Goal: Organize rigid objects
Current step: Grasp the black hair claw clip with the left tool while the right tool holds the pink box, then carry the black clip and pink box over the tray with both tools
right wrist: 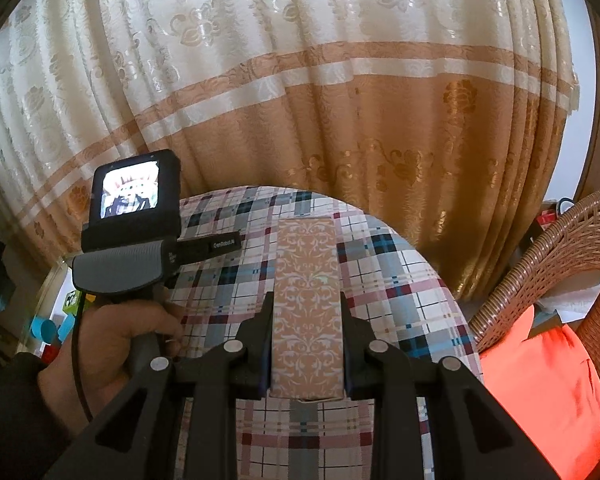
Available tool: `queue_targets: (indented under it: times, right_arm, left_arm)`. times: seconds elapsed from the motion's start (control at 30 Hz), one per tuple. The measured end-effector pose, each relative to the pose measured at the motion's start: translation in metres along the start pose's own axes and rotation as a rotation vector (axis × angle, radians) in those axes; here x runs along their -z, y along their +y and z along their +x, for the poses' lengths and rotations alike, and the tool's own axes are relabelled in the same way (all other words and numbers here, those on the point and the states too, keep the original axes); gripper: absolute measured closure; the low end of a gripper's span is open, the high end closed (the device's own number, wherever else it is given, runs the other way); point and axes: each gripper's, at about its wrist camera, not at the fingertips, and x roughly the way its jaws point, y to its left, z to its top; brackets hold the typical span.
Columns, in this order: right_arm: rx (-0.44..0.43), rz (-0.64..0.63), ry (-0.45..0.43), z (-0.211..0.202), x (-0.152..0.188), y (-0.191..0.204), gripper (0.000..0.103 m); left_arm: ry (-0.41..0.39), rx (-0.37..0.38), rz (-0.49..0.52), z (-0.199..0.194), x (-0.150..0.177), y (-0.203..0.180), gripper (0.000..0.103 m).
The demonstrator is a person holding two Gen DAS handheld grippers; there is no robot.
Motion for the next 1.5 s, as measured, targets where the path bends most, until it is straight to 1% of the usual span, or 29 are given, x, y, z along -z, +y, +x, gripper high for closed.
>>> queue_targets:
  times: [0.13,0.23,0.27,0.33,0.37,0.4,0.47,0.53,0.63,0.67,0.7,0.77,0.87,0.9,0.93,1.0,1.03,1.07,1.1,1.13,1.17,1.2,1.3,1.4,1.5]
  right_arm:
    - [0.008,0.008,-0.007,-0.003,0.000,-0.004,0.075]
    - [0.009,0.014,-0.005,-0.004,0.000,-0.005,0.075]
    - [0.007,0.015,-0.006,-0.004,0.000,-0.005,0.075]
    - [0.013,0.016,-0.011,-0.006,0.000,-0.005,0.075]
    - [0.014,0.020,-0.013,-0.007,0.000,-0.007,0.075]
    - [0.014,0.024,-0.014,-0.007,-0.001,-0.008,0.075]
    - [0.022,0.030,-0.022,-0.011,-0.002,-0.011,0.075]
    - [0.028,0.039,-0.024,-0.015,0.000,-0.016,0.075]
    - [0.044,0.051,-0.021,-0.018,0.004,-0.024,0.075]
    - [0.045,0.057,-0.018,-0.018,0.004,-0.026,0.075]
    - [0.047,0.063,-0.015,-0.018,0.004,-0.028,0.075]
    - [0.045,0.074,-0.013,-0.018,0.004,-0.031,0.075]
    - [0.036,0.082,-0.015,-0.017,0.004,-0.031,0.075]
    - [0.030,0.086,-0.012,-0.017,0.004,-0.031,0.075]
    - [0.027,0.087,-0.011,-0.016,0.004,-0.031,0.075]
    - [0.029,0.084,-0.011,-0.016,0.005,-0.031,0.075]
    - [0.029,0.084,-0.007,-0.015,0.005,-0.031,0.075]
    - [0.027,0.088,-0.004,-0.015,0.006,-0.031,0.075]
    - [0.027,0.092,-0.001,-0.014,0.006,-0.032,0.075]
    - [0.029,0.094,-0.001,-0.015,0.007,-0.033,0.075]
    - [0.030,0.095,-0.001,-0.015,0.007,-0.033,0.075]
    - [0.031,0.098,-0.001,-0.016,0.007,-0.033,0.075]
    - [0.028,0.108,0.000,-0.019,0.009,-0.033,0.075]
    - [0.029,0.103,-0.002,-0.024,0.011,-0.029,0.075]
    - [0.027,0.105,-0.002,-0.031,0.014,-0.024,0.075]
  left_arm:
    - [0.013,0.017,0.042,-0.006,0.001,-0.006,0.000]
    - [0.020,0.033,0.023,-0.008,0.001,-0.006,0.001]
    - [0.025,0.054,0.031,-0.009,0.001,-0.007,0.001]
    - [0.024,0.176,0.064,-0.023,0.005,-0.013,0.001]
    - [0.027,0.242,0.096,-0.032,0.011,-0.018,0.001]
    - [0.023,0.276,0.132,-0.040,0.016,-0.023,0.002]
    - [0.006,0.301,0.190,-0.054,0.028,-0.034,0.006]
    - [-0.017,0.328,0.196,-0.063,0.032,-0.034,0.006]
    - [-0.065,0.323,0.222,-0.074,0.033,-0.033,0.005]
    - [-0.081,0.311,0.234,-0.075,0.032,-0.033,0.003]
    - [-0.091,0.281,0.239,-0.073,0.030,-0.032,0.002]
    - [-0.071,0.260,0.233,-0.065,0.027,-0.030,0.002]
    - [0.036,0.293,0.239,-0.040,0.027,-0.032,0.001]
    - [0.052,0.277,0.243,-0.035,0.029,-0.033,0.001]
    - [0.027,0.272,0.237,-0.035,0.031,-0.032,0.001]
    - [0.008,0.279,0.235,-0.036,0.033,-0.033,0.001]
    - [-0.001,0.288,0.234,-0.036,0.034,-0.033,0.003]
    - [-0.004,0.307,0.229,-0.035,0.035,-0.032,0.010]
    - [-0.001,0.350,0.219,-0.035,0.034,-0.030,0.016]
    - [0.002,0.389,0.212,-0.035,0.034,-0.029,0.031]
    - [0.015,0.435,0.208,-0.034,0.033,-0.028,0.032]
    - [0.024,0.447,0.207,-0.034,0.034,-0.027,0.032]
    - [0.028,0.465,0.220,-0.039,0.038,-0.024,0.033]
    - [0.047,0.493,0.205,-0.051,0.049,-0.019,0.033]
    - [0.013,0.498,0.209,-0.073,0.059,-0.008,0.033]
